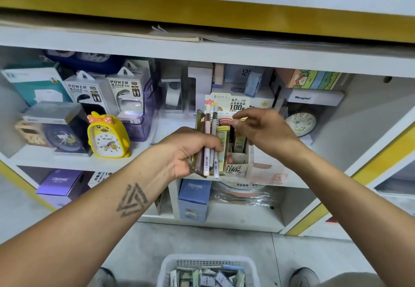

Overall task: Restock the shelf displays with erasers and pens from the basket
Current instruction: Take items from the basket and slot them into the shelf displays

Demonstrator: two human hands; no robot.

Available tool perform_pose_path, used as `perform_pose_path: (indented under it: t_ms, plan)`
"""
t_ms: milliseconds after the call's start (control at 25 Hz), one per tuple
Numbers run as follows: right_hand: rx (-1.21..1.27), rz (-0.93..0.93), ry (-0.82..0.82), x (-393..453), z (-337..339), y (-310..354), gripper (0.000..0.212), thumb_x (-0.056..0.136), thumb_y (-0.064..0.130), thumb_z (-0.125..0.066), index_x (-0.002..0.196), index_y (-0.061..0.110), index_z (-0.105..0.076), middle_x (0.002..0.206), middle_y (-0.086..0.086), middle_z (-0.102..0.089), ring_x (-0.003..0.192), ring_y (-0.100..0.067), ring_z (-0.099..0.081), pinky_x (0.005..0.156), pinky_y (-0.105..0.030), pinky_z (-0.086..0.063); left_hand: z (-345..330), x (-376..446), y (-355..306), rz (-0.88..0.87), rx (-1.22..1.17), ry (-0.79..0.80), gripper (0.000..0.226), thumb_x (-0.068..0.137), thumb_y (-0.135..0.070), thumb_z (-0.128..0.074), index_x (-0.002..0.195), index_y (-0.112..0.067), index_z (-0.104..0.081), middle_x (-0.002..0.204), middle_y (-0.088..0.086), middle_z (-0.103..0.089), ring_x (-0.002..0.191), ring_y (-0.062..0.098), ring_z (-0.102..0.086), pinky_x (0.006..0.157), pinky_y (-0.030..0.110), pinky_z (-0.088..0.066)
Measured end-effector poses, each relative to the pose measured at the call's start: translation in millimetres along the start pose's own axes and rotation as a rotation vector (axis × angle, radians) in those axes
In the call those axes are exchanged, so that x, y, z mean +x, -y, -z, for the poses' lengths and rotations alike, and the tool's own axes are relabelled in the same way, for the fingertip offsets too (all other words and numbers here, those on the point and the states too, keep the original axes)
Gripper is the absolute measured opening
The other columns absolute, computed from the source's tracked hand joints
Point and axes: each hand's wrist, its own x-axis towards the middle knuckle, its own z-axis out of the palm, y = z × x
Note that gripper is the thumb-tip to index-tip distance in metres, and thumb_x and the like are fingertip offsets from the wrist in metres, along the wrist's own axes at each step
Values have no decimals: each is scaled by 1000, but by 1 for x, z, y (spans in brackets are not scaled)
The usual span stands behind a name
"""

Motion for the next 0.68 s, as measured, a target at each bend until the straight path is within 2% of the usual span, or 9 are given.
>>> perform_pose_path:
  t_ms: [80, 200, 240, 320, 400, 520, 600, 680]
  plan:
    - [249, -152, 108, -2, -4, 7, 17, 89, 29, -75, 102, 19, -72, 72, 5, -75, 54, 2, -62, 49, -14, -44, -4, -1, 1, -8, -16, 22, 36, 78, 17, -58, 112, 5, -61, 94, 28, -71, 85, 42, -72, 71, 56, -58]
    - [400, -192, 49, -2, 1, 11, 13, 85, 5, -77, 97, 7, -72, 72, -12, -73, 53, -13, -61, 51, -25, -49, -4, 2, 1, -4, -21, -3, 45, 79, 14, -56, 124, 9, -58, 116, 32, -64, 99, 43, -68, 81, 56, -57]
    - [423, -177, -14, -1, 6, 12, 13, 85, 1, -75, 96, 5, -71, 72, -16, -72, 53, -17, -61, 52, -27, -51, -3, 3, 1, 0, -36, -22, 41, 81, 13, -55, 122, 10, -58, 113, 31, -66, 94, 41, -69, 78, 54, -58]
    - [439, -112, -151, 3, 19, 11, 14, 85, -4, -72, 95, 5, -67, 66, -15, -69, 53, -19, -61, 52, -29, -52, 1, 3, 1, 14, -77, -45, 27, 84, 14, -50, 109, 9, -60, 95, 29, -71, 78, 36, -72, 70, 47, -60]
    - [354, -26, -234, 5, 29, 7, 16, 87, -2, -71, 94, 11, -65, 64, -13, -68, 54, -22, -64, 55, -35, -56, 3, 2, 0, 26, -70, -77, 16, 85, 15, -50, 96, 7, -58, 79, 25, -69, 68, 33, -73, 60, 40, -60]
    - [-23, 69, -220, 5, 27, -4, 18, 89, 10, -72, 94, 24, -63, 79, -10, -69, 71, -27, -68, 69, -44, -59, 4, 1, 1, 18, -57, -80, 11, 84, 14, -53, 91, 6, -57, 72, 23, -65, 63, 31, -72, 52, 34, -60]
    - [-246, 152, -185, 1, 18, -9, 17, 90, 14, -70, 98, 25, -61, 82, -2, -67, 75, -23, -66, 73, -44, -57, 2, 1, 1, 19, -63, -53, 9, 84, 14, -54, 89, 7, -57, 70, 23, -65, 63, 32, -72, 51, 34, -60]
    - [-336, 216, -144, -1, 11, -12, 17, 92, 13, -68, 103, 23, -60, 82, -1, -66, 76, -23, -64, 74, -44, -56, 1, 1, 1, 21, -59, -33, 9, 84, 14, -55, 87, 7, -59, 69, 22, -66, 64, 31, -72, 51, 33, -60]
